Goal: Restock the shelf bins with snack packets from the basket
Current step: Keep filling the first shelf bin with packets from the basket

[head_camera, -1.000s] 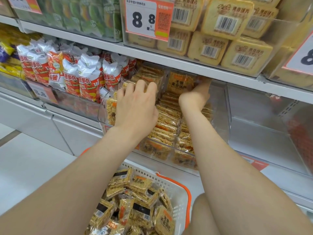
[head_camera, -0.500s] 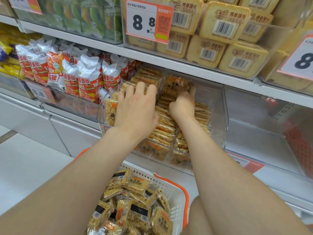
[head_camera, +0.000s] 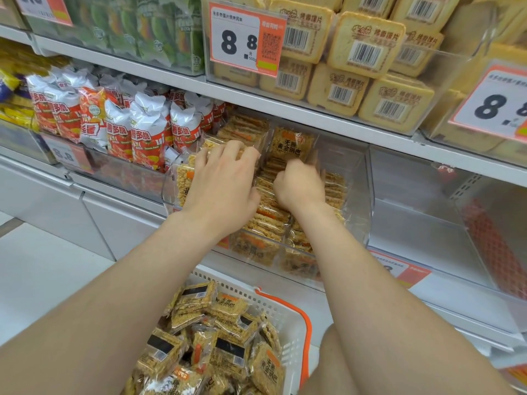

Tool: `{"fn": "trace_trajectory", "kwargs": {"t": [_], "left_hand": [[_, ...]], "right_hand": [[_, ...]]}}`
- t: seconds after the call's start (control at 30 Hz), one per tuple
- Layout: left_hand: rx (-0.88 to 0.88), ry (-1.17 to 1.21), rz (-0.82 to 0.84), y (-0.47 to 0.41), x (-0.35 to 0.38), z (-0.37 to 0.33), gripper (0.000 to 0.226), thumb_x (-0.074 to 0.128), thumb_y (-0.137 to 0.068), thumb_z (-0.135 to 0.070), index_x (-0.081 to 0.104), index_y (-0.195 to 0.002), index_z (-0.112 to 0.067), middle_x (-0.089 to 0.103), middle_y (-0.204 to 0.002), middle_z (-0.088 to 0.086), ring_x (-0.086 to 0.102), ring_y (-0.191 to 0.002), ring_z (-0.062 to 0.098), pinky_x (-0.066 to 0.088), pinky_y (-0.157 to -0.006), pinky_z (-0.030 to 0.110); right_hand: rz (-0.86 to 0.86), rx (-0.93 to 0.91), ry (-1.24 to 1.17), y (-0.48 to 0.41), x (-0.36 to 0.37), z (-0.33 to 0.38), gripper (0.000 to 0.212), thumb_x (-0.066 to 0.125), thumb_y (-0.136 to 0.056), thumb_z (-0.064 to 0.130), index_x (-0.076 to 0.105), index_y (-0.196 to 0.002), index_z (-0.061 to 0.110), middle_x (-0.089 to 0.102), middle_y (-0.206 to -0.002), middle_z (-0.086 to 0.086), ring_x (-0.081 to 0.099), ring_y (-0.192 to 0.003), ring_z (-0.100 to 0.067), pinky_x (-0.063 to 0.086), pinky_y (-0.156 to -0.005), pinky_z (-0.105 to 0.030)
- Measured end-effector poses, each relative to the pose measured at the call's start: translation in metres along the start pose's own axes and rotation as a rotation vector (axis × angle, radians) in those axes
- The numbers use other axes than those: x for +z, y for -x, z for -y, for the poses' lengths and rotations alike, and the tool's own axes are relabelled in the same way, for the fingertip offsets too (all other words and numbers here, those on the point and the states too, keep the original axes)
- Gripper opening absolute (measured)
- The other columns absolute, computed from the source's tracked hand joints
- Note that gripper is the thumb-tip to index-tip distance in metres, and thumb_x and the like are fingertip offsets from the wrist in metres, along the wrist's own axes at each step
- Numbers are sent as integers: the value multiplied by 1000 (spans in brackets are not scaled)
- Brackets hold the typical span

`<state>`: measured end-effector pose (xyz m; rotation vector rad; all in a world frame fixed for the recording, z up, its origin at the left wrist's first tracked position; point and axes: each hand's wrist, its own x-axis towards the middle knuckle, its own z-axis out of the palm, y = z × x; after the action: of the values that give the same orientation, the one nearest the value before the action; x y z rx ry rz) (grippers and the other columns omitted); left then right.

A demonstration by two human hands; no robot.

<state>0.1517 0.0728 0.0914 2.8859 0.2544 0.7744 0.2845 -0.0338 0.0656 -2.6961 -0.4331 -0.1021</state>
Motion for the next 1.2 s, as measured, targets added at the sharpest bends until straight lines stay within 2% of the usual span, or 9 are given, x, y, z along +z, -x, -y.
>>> {"fn": "trace_trajectory", "kwargs": {"t": [0.07,0.17,0.27,0.47,0.6,0.8,0.93,1.07,1.2], "left_hand": [[35,35,-30,6,-6,-1,49,67,-88,-25,57,-136,-20,52,-139,4,45,-134,29,31,-115,51],[87,68,-105,21,-17,-4,37,69,-84,-19,61,-121,-20,53,-126,4,43,-123,29,38,-102,47],[101,72,-135,41,-29,-7,19,68,-82,-17,57,-97,-20,49,-103,1,40,-101,26,42,-84,45],[18,85,238,83,-42,3,12,59,-84,-29,48,-80,-29,58,-73,-6,61,-72,27,55,-61,43],[35,-50,568,114,-42,3,11,60,-90,-40,54,-91,-30,62,-89,-4,65,-86,27,59,-70,43],[212,-193,967,162,-21,-10,27,56,-98,-43,60,-118,-24,65,-115,5,66,-99,29,55,-72,39],[259,-193,1199,179,-6,-15,36,56,-102,-39,58,-133,-22,61,-127,5,65,-107,28,53,-75,39],[294,-164,1260,180,6,-16,38,56,-101,-35,56,-137,-22,63,-130,4,65,-113,27,58,-92,47],[330,-173,1238,172,11,-19,37,50,-106,-29,51,-142,-20,62,-131,7,64,-113,29,57,-93,48]], "right_hand": [[-91,-95,-67,15,-8,7,33,46,-95,13,65,-121,9,58,-131,-28,57,-121,-48,49,-105,-58],[-209,-261,-101,43,-26,16,34,49,-94,9,71,-121,13,64,-121,-15,60,-111,-35,54,-94,-49],[-219,-424,-176,74,-38,19,26,47,-90,11,72,-91,20,69,-99,-3,64,-93,-25,56,-80,-42],[16,-697,19,136,-39,15,11,45,-82,23,54,-76,24,68,-80,-5,63,-76,-33,44,-55,-38],[239,-709,188,168,-27,1,14,48,-92,22,48,-79,25,56,-72,-2,55,-68,-31,29,-51,-32],[755,-600,357,227,36,-33,10,56,-90,12,64,-87,15,61,-80,-4,63,-78,-30,59,-65,-41],[1124,-615,530,261,71,-52,16,71,-88,26,66,-86,10,68,-80,-4,64,-67,-26,55,-56,-38],[1204,-623,504,266,84,-60,43,76,-88,52,65,-80,11,67,-77,-3,60,-63,-20,55,-58,-37],[1137,-575,418,277,101,-67,49,77,-89,49,48,-68,16,55,-66,1,52,-57,-20,52,-59,-37]]}}
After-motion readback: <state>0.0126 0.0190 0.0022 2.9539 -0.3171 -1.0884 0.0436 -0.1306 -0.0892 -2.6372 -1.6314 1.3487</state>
